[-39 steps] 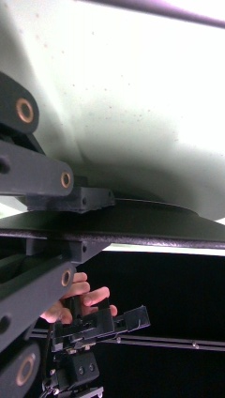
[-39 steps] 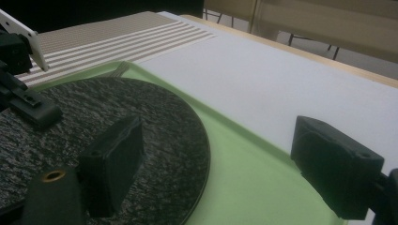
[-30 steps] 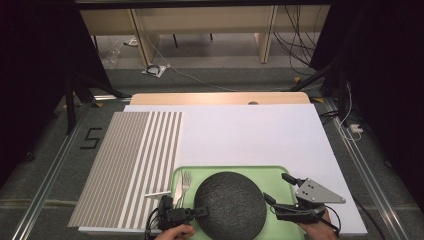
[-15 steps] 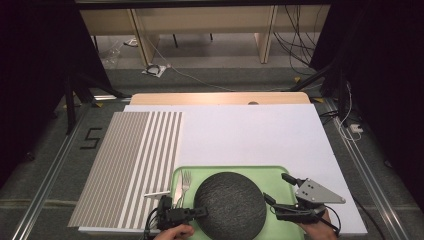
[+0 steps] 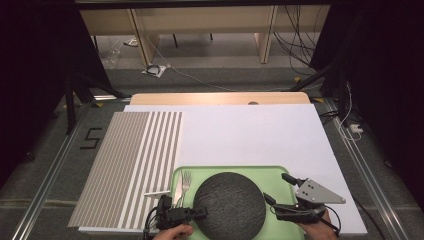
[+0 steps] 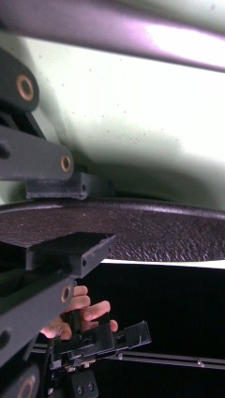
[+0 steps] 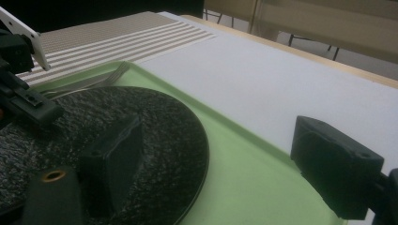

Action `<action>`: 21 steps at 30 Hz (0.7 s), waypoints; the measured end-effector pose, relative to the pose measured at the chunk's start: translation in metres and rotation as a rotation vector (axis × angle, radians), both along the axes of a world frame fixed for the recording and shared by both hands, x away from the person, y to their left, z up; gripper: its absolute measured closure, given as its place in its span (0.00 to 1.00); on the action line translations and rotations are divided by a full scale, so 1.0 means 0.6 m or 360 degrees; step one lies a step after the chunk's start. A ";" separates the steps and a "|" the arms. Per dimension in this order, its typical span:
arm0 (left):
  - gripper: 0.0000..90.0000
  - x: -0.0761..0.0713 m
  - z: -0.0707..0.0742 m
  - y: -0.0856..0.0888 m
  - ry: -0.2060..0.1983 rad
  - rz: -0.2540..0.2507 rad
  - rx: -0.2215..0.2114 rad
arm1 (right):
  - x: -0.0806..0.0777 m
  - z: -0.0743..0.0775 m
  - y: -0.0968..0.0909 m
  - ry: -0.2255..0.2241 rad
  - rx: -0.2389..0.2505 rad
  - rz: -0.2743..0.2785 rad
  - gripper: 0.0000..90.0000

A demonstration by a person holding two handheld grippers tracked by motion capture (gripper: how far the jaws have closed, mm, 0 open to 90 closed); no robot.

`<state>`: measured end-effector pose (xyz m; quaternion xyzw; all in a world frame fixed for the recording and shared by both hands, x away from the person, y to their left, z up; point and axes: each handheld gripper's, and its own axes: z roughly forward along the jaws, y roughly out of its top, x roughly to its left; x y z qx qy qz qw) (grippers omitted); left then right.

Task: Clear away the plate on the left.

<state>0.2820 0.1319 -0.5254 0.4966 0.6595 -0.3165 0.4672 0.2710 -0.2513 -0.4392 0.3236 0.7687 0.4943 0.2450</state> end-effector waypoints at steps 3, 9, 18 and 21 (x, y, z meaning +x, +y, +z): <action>0.73 0.001 0.002 0.000 -0.0014 -0.0018 0.0004 | 0.000 0.000 0.000 -0.0001 0.0000 0.0000 0.21; 0.65 0.003 0.007 -0.002 -0.0046 -0.0054 0.0024 | 0.000 0.000 0.000 0.0000 0.0002 0.0000 0.21; 0.57 0.004 0.015 -0.003 -0.0086 -0.0073 0.0065 | 0.001 -0.001 0.001 0.0003 0.0005 0.0000 0.21; 0.53 0.005 0.021 0.000 -0.0107 -0.0078 0.0092 | 0.001 -0.001 0.001 0.0004 0.0006 0.0000 0.21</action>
